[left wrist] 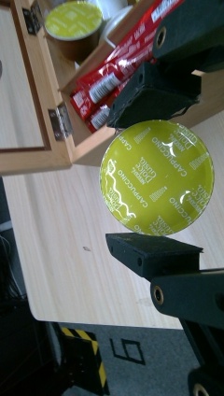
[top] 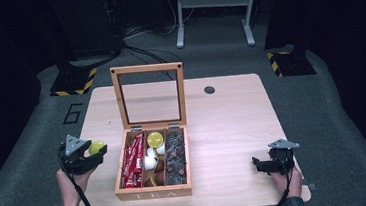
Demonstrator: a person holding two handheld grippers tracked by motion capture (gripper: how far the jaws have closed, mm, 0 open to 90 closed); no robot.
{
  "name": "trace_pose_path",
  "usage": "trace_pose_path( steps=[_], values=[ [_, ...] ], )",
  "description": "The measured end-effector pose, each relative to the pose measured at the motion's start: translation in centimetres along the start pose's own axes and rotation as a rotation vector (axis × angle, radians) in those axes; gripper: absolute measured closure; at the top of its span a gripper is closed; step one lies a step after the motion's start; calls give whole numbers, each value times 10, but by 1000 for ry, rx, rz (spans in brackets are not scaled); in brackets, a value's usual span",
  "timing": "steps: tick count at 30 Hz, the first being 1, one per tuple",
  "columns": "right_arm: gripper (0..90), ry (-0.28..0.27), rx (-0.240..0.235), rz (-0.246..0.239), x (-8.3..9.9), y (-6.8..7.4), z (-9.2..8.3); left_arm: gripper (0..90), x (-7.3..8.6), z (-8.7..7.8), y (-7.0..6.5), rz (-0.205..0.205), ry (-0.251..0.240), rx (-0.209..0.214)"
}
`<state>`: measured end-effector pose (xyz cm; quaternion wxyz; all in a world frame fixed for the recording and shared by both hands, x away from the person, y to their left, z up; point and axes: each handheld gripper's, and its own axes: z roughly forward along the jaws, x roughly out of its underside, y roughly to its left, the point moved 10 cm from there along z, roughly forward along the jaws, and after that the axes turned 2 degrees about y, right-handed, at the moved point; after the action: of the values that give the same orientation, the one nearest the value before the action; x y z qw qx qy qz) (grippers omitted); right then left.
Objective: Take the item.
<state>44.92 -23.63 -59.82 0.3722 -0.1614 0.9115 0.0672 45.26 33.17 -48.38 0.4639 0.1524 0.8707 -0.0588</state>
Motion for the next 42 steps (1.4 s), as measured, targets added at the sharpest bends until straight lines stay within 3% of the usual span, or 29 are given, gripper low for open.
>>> trace_pose_path(
  steps=[21,27,28,32,40,42],
  values=[
    [41,1,1,0,0,0,0,381,38,45,37,-119,80,-52],
    [41,1,1,0,0,0,0,381,50,56,44,-114,127,-59],
    [41,1,1,0,0,0,0,381,50,59,44,-130,113,-65],
    [42,1,1,1,0,0,0,380,58,64,46,-141,146,-68],
    [41,1,1,1,0,0,0,372,60,68,47,-112,163,-75],
    [41,1,2,1,0,0,0,297,59,68,46,-129,154,-65]
  ],
)
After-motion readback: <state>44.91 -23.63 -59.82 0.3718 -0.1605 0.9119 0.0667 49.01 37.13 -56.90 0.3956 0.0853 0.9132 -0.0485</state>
